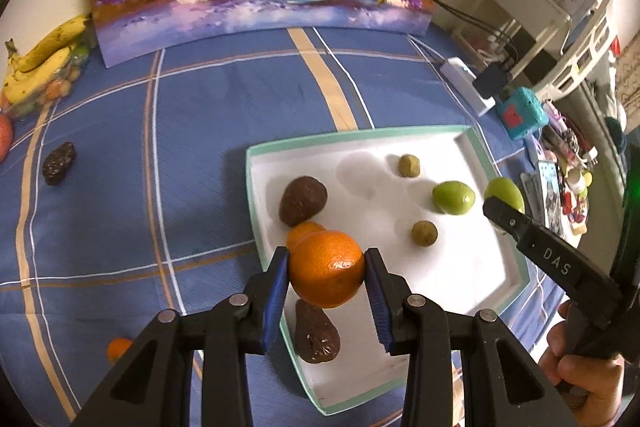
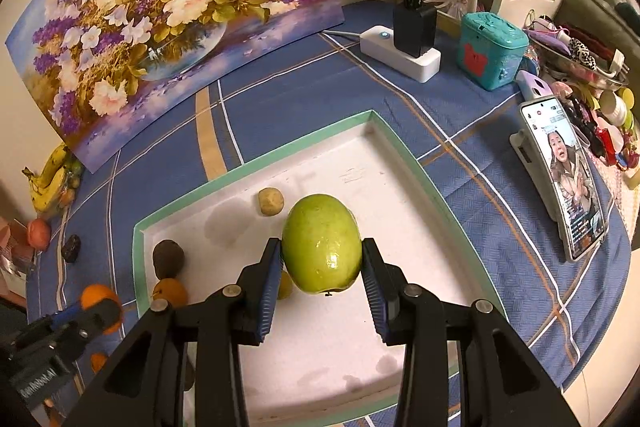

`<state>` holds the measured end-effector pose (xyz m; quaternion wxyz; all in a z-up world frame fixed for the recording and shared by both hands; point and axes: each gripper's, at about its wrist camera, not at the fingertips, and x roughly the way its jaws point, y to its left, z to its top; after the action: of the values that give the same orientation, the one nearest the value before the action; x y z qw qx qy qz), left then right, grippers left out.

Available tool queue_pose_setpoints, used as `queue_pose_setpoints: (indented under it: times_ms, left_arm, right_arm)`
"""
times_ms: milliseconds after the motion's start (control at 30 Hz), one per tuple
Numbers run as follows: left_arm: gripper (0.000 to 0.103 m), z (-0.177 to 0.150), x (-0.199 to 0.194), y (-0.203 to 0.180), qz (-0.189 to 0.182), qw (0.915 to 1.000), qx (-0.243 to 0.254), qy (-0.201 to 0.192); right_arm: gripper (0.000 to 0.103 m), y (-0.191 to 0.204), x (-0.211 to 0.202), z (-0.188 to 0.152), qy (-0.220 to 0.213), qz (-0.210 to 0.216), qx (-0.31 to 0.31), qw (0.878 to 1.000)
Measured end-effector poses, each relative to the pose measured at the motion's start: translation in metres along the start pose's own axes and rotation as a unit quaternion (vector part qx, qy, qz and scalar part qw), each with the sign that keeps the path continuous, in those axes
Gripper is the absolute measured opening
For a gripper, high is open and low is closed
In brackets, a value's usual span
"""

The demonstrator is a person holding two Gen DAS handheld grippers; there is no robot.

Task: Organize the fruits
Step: 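Carry the tangerine in the left tool while the right tool carries the pear over the tray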

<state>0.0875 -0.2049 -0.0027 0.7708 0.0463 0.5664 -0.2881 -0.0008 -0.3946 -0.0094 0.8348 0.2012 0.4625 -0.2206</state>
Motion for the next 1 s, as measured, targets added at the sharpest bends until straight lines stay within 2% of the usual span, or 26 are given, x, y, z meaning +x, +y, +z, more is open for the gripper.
queue_pose_setpoints:
  times_ms: [200,567,1000]
  left_arm:
    - [0.040,-0.005,0.013,-0.009,-0.002,0.9997,0.011,0.022]
    - [0.040,-0.016,0.049,-0.026,0.014,0.9969,0.038,0.068]
    - [0.040,-0.022,0.073,-0.029,0.037,0.9939,0.045,0.094]
  right_arm:
    - [0.041,0.000,0.005,-0.001,0.011,-0.005,-0.002,1.000]
    - [0.041,-0.002,0.030,-0.010,0.060,-0.027,-0.007,0.998]
    - [0.041,-0.002,0.048,-0.019,0.092,-0.036,-0.014,0.995]
